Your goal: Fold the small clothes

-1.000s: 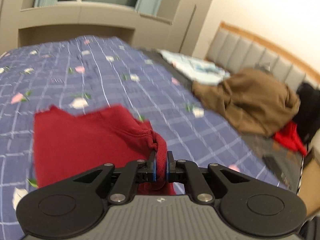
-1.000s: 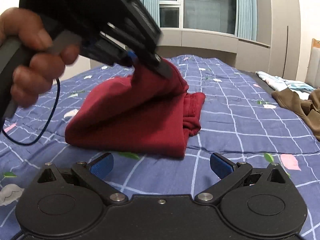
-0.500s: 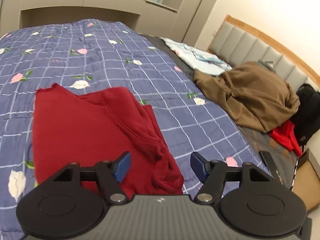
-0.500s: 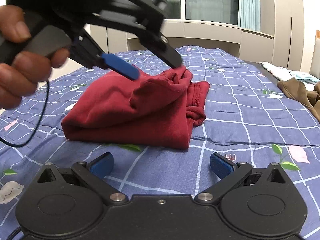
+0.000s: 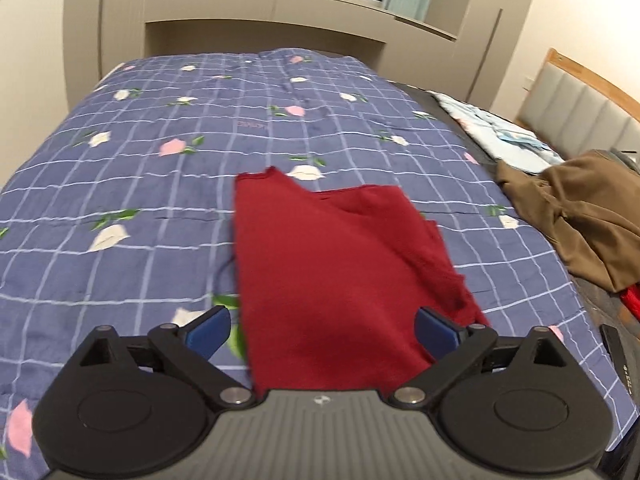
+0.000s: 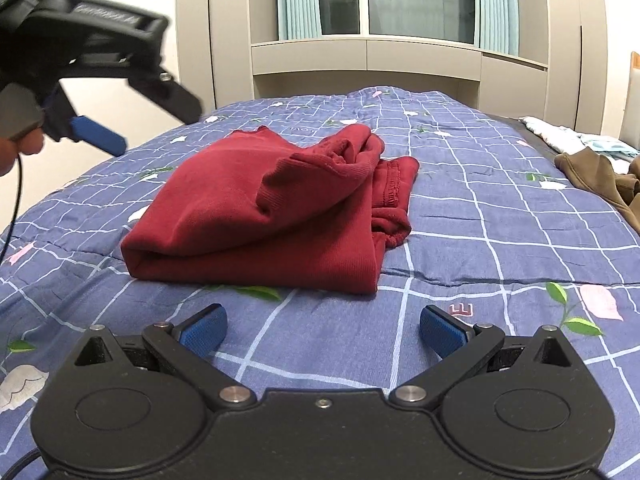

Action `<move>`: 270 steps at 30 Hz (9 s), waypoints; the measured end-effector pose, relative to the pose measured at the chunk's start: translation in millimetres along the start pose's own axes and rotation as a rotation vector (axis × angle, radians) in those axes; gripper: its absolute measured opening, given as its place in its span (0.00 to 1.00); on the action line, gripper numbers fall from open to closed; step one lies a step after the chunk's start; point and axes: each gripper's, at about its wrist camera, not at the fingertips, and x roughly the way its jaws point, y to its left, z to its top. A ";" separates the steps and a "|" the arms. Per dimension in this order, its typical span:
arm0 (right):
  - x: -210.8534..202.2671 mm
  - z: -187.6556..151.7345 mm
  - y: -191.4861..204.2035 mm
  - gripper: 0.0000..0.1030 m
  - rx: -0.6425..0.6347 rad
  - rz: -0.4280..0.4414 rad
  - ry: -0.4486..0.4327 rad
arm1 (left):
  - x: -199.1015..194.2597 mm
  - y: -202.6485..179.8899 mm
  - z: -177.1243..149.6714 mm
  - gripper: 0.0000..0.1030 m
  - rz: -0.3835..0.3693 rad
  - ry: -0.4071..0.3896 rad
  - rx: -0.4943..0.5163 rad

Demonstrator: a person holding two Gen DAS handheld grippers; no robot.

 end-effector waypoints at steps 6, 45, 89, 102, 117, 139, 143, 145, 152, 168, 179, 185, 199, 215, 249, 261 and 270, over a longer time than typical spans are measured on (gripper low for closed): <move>-1.2 -0.3 -0.9 1.00 0.008 -0.007 -0.006 | -10.0 12.7 -2.2 0.99 0.027 -0.016 -0.021; 20.4 33.6 -21.2 0.18 0.333 -0.091 -0.046 | 42.2 63.0 -58.0 0.99 0.108 0.160 -0.173; 168.9 103.7 -67.6 0.99 0.073 -0.214 -0.101 | 165.5 68.2 34.1 1.00 0.331 -0.107 -0.261; 167.6 101.9 -69.3 0.99 0.082 -0.206 -0.106 | 166.1 68.4 33.8 1.00 0.328 -0.111 -0.259; 114.3 91.6 -80.6 0.99 0.306 -0.129 -0.187 | 110.6 68.4 30.1 1.00 0.230 -0.125 -0.286; 102.1 68.4 -50.9 1.00 0.225 -0.035 -0.073 | 111.7 48.8 -11.2 1.00 0.141 -0.095 -0.091; 81.2 64.5 -53.8 0.99 0.266 0.026 -0.162 | 95.3 55.8 -6.1 0.99 0.114 -0.036 -0.201; 60.9 60.0 -50.3 0.99 0.288 0.070 -0.229 | 84.7 61.2 -10.1 0.99 0.056 -0.017 -0.250; 49.3 40.4 -44.5 1.00 0.383 -0.079 -0.092 | 73.0 50.0 -38.2 0.99 0.078 -0.016 -0.113; 52.6 33.8 -54.1 1.00 0.449 -0.055 -0.080 | 76.5 47.7 -39.6 1.00 0.085 0.007 -0.092; 51.6 31.7 -57.0 1.00 0.465 -0.040 -0.089 | 63.6 58.4 -37.5 0.99 0.046 0.058 -0.136; 51.2 30.7 -58.8 1.00 0.480 -0.026 -0.098 | 57.8 67.4 -48.0 0.99 0.018 0.081 -0.052; 50.1 29.0 -66.9 1.00 0.536 0.137 -0.137 | 65.7 87.3 -24.4 1.00 -0.039 0.086 -0.250; 80.5 60.5 -48.9 0.96 0.559 0.100 -0.067 | 99.3 60.8 0.9 0.99 0.005 0.145 -0.165; 20.9 109.5 53.0 0.35 0.386 0.127 -0.077 | -6.5 93.5 21.0 0.23 0.026 0.068 -0.139; -8.5 67.0 154.9 0.35 0.260 0.222 -0.049 | -76.4 176.1 -53.0 0.24 0.117 0.042 -0.228; -10.1 36.5 150.9 0.38 0.302 0.176 0.012 | -74.9 185.2 -86.8 0.34 0.099 0.029 -0.242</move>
